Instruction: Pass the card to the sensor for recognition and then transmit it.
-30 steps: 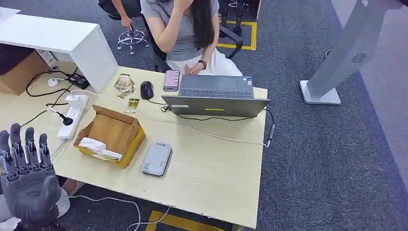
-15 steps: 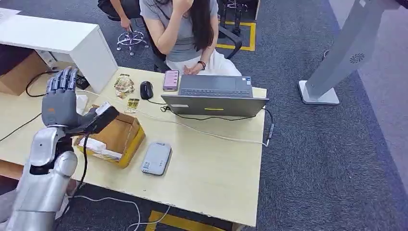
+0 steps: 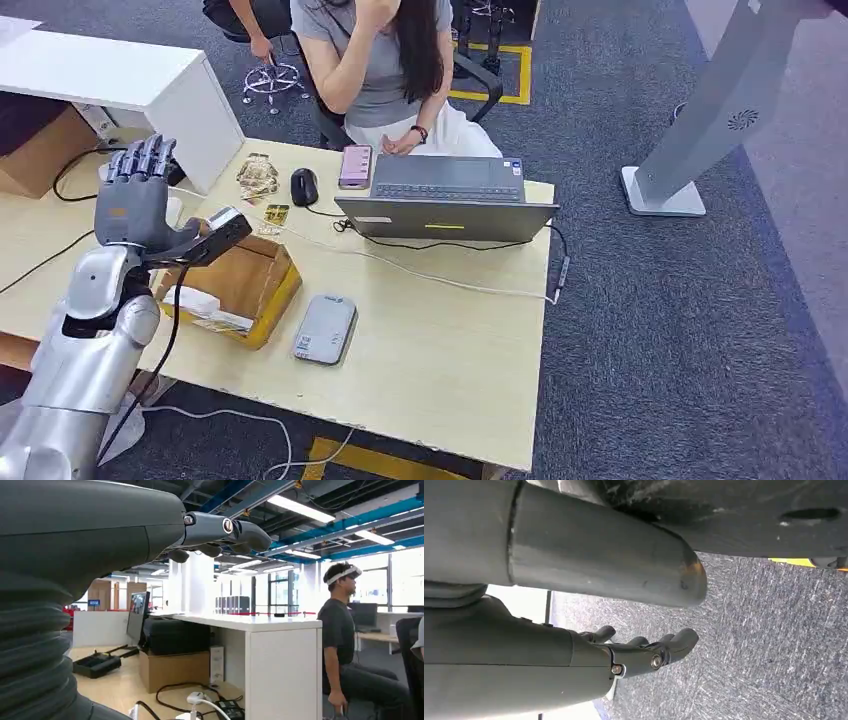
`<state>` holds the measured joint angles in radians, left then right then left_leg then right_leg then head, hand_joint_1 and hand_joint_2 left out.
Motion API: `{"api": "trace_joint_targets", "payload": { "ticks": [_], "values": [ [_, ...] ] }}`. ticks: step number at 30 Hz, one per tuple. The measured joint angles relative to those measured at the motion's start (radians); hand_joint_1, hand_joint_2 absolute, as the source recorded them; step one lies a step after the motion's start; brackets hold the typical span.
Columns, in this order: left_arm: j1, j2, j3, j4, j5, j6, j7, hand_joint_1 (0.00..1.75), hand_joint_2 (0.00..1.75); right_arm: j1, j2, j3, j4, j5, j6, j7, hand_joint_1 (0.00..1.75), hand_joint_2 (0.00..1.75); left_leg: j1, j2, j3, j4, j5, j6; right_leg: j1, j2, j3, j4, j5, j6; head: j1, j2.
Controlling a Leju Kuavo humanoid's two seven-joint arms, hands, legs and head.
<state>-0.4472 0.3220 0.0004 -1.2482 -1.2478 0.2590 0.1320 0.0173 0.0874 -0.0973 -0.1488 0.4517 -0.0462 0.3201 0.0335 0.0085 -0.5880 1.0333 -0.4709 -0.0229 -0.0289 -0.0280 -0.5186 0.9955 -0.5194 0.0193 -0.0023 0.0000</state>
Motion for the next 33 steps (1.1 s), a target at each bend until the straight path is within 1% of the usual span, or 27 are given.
{"api": "trace_joint_targets", "payload": {
  "ticks": [8, 15, 33],
  "values": [
    [0.0, 0.001, 0.0, 0.014, 0.0, 0.0, 0.001, 0.0, 1.75, -0.001, -0.002, 0.0, -0.001, 0.0, 0.0, 0.0, 0.0, 0.0, 0.0, 0.0, 0.0, 0.0, 0.0, 0.0, 0.0, 0.0, 0.0, 0.0, 0.0, 0.0, 0.0, 0.0],
    [0.0, 0.001, 0.0, 0.02, 0.0, -0.012, 0.002, 0.0, 1.75, -0.001, -0.004, 0.0, -0.001, 0.004, 0.014, -0.017, 0.0, 0.0, 0.0, 0.0, 0.0, 0.0, 0.0, 0.0, 0.0, 0.0, 0.0, 0.0, 0.0, 0.0, 0.0, 0.0],
    [0.029, 0.018, 0.0, 0.001, 0.008, -0.009, 0.002, 0.0, 1.75, 0.0, -0.007, 0.0, -0.001, 0.005, 0.011, -0.023, 0.0, 0.0, 0.0, 0.0, -0.001, 0.0, 0.0, 0.0, 0.0, 0.0, 0.0, 0.0, 0.0, 0.0, 0.0, 0.0]
  ]
}}
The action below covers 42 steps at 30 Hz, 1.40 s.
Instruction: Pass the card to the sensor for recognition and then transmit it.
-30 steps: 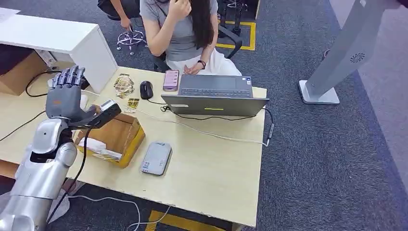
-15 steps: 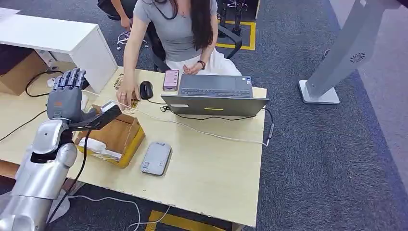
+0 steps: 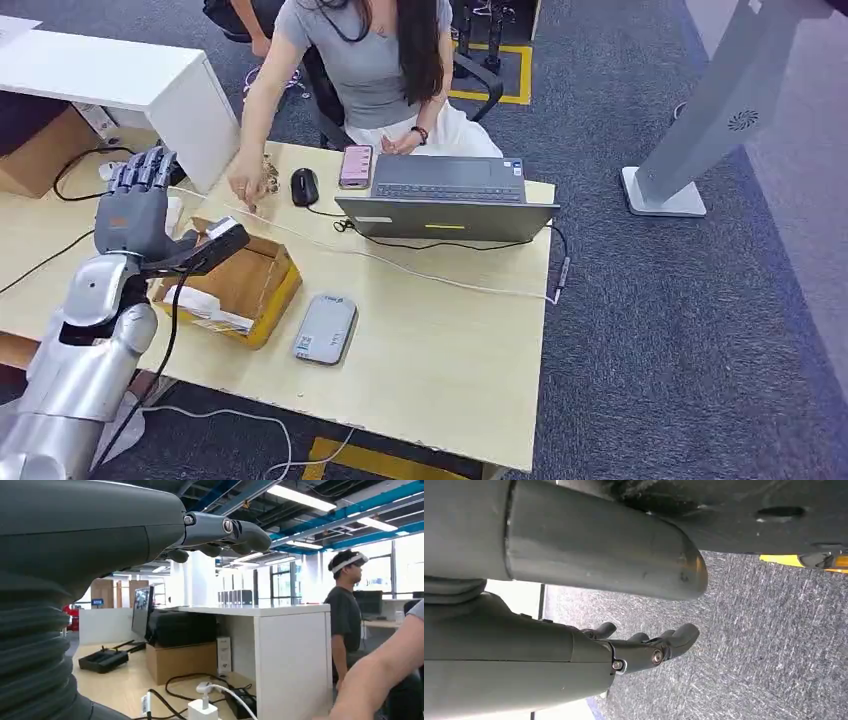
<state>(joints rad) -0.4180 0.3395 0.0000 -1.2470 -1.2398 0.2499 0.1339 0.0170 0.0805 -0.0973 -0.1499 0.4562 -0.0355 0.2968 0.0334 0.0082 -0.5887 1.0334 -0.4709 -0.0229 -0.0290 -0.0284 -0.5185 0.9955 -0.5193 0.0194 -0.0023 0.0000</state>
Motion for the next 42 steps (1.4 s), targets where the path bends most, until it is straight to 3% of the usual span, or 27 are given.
{"api": "trace_joint_targets", "payload": {
  "ticks": [25, 26, 42],
  "values": [
    [0.043, 0.008, 0.0, -0.055, 0.012, -0.016, -0.003, 0.0, 1.75, 0.0, 0.0, 0.0, 0.0, 0.002, 0.007, -0.011, 0.0, 0.0, 0.0, 0.0, 0.0, 0.0, 0.0, 0.0, 0.0, 0.0, 0.0, 0.0, 0.0, 0.0, 0.0, 0.0],
    [0.047, 0.009, 0.0, -0.061, 0.012, -0.019, -0.003, 1.75, 1.75, 0.0, 0.0, 0.0, 0.0, 0.002, 0.008, -0.013, 0.0, 0.0, 0.0, 0.0, 0.0, 0.0, 0.0, 0.0, 0.0, 0.0, 0.0, 0.0, 0.0, 0.0, 0.0, 0.0],
    [0.067, 0.023, 0.0, -0.108, 0.035, -0.063, -0.003, 1.75, 1.75, 0.0, 0.0, 0.001, 0.0, 0.018, 0.01, -0.047, 0.0, 0.0, 0.0, 0.0, 0.0, 0.0, 0.0, 0.0, 0.0, 0.0, 0.0, 0.0, 0.0, 0.0, 0.0, 0.0]
  ]
}}
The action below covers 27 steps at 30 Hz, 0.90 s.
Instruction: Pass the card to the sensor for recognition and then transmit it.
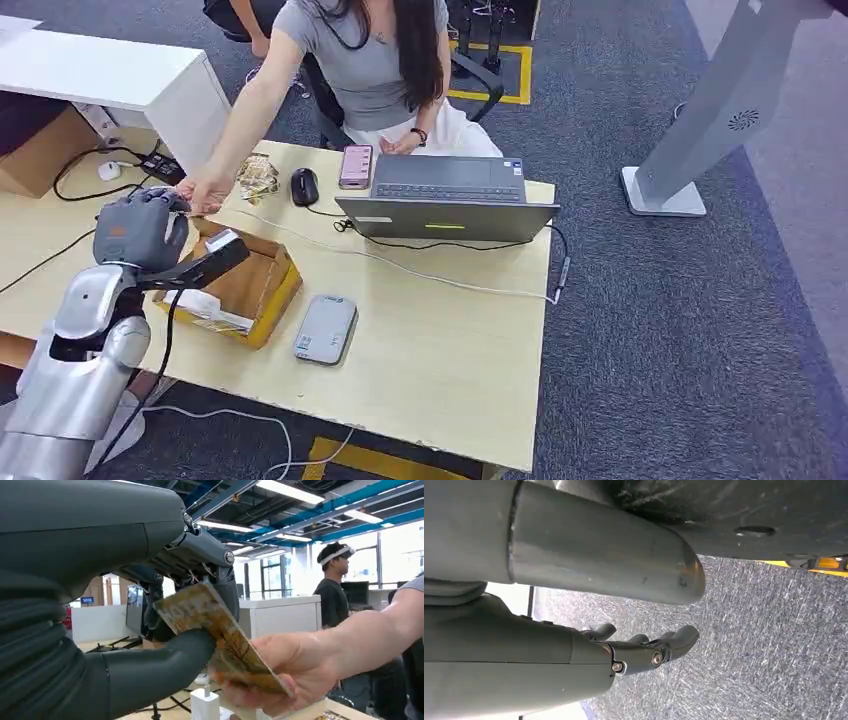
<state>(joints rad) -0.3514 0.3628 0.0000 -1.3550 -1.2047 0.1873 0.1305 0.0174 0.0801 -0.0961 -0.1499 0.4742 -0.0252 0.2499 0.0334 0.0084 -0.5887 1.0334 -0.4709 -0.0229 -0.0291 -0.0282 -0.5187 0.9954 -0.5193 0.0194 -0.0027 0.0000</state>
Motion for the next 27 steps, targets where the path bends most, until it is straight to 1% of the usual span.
{"api": "trace_joint_targets", "payload": {
  "ticks": [22, 27],
  "values": [
    [0.002, 0.0, 0.0, -0.005, 0.0, -0.003, -0.006, 1.75, 1.75, 0.0, 0.0, 0.0, 0.0, 0.001, 0.0, -0.002, 0.0, 0.0, 0.0, 0.0, 0.0, 0.0, 0.0, 0.0, 0.0, 0.0, 0.0, 0.0, 0.0, 0.0, 0.0, 0.0],
    [0.002, 0.0, -0.001, -0.005, 0.0, 0.0, -0.021, 1.75, 1.75, 0.0, 0.0, 0.0, 0.0, 0.001, 0.0, -0.003, 0.0, 0.0, 0.0, 0.0, 0.0, 0.0, 0.0, 0.0, 0.0, 0.0, 0.0, 0.0, 0.0, 0.0, 0.0, 0.0]
  ]
}}
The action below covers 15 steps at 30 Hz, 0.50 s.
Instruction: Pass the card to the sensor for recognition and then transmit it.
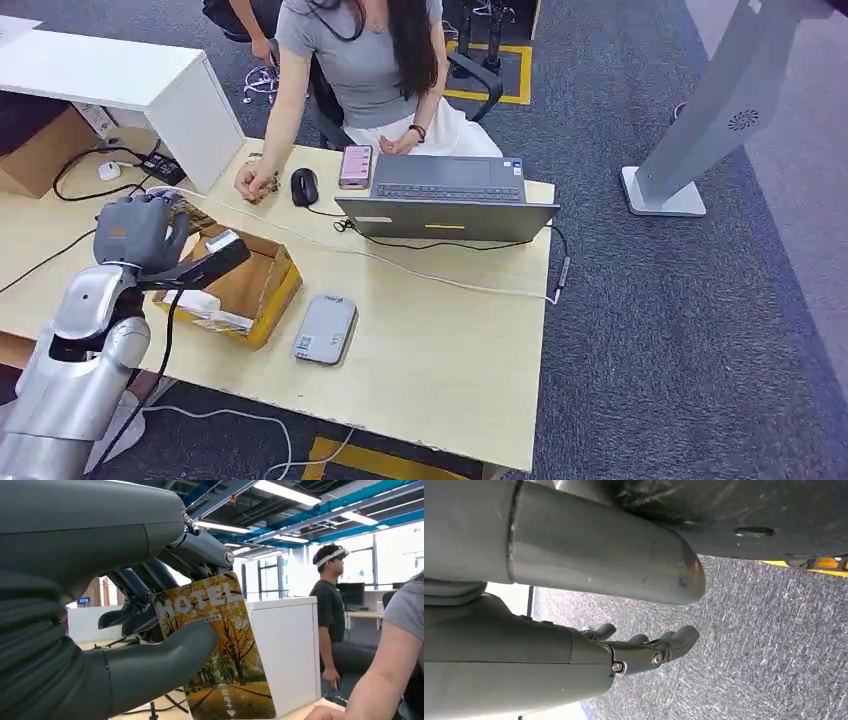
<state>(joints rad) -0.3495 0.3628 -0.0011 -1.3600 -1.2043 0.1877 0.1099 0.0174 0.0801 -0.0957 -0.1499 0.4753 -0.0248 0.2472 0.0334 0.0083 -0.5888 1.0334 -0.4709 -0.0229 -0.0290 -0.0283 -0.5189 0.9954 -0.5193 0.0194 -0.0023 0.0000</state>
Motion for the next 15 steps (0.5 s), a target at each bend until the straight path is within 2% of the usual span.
{"api": "trace_joint_targets", "payload": {
  "ticks": [5, 8, 9, 12, 15],
  "values": [
    [0.018, -0.006, -0.015, -0.015, 0.018, 0.011, -0.03, 1.75, 1.75, 0.0, 0.0, 0.0, 0.0, 0.0, 0.0, -0.005, 0.0, 0.0, 0.0, 0.0, 0.0, 0.0, 0.0, 0.0, 0.0, 0.0, 0.0, 0.0, 0.0, 0.0, 0.0, 0.0],
    [0.034, -0.04, -0.053, -0.032, 0.021, 0.013, -0.096, 1.75, 1.75, -0.001, 0.0, 0.004, 0.0, 0.012, 0.0, -0.011, 0.0, 0.0, -0.001, -0.001, 0.0, 0.0, 0.0, 0.0, -0.001, -0.001, -0.002, -0.001, 0.0, 0.0, 0.0, 0.0],
    [0.038, -0.054, -0.076, -0.034, 0.014, 0.016, -0.101, 1.75, 1.75, -0.001, 0.0, 0.007, 0.0, 0.016, 0.0, -0.012, 0.0, 0.0, -0.001, -0.002, -0.001, 0.0, 0.0, 0.0, -0.001, -0.002, -0.002, -0.001, 0.0, 0.0, 0.0, 0.0],
    [0.045, -0.095, -0.143, -0.035, 0.005, 0.028, -0.084, 1.75, 1.75, -0.004, 0.0, 0.013, 0.0, 0.016, 0.0, -0.017, 0.0, 0.0, -0.001, 0.001, -0.001, 0.0, 0.0, 0.0, -0.001, 0.0, -0.001, -0.001, 0.001, 0.001, 0.0, 0.0],
    [0.045, -0.114, -0.179, -0.035, 0.005, 0.032, -0.076, 1.75, 1.75, -0.004, 0.0, 0.016, 0.0, 0.016, 0.0, -0.017, 0.0, 0.0, -0.001, 0.001, -0.001, 0.001, 0.0, 0.0, -0.001, 0.001, -0.001, -0.001, 0.001, 0.001, 0.0, 0.0]
  ]
}}
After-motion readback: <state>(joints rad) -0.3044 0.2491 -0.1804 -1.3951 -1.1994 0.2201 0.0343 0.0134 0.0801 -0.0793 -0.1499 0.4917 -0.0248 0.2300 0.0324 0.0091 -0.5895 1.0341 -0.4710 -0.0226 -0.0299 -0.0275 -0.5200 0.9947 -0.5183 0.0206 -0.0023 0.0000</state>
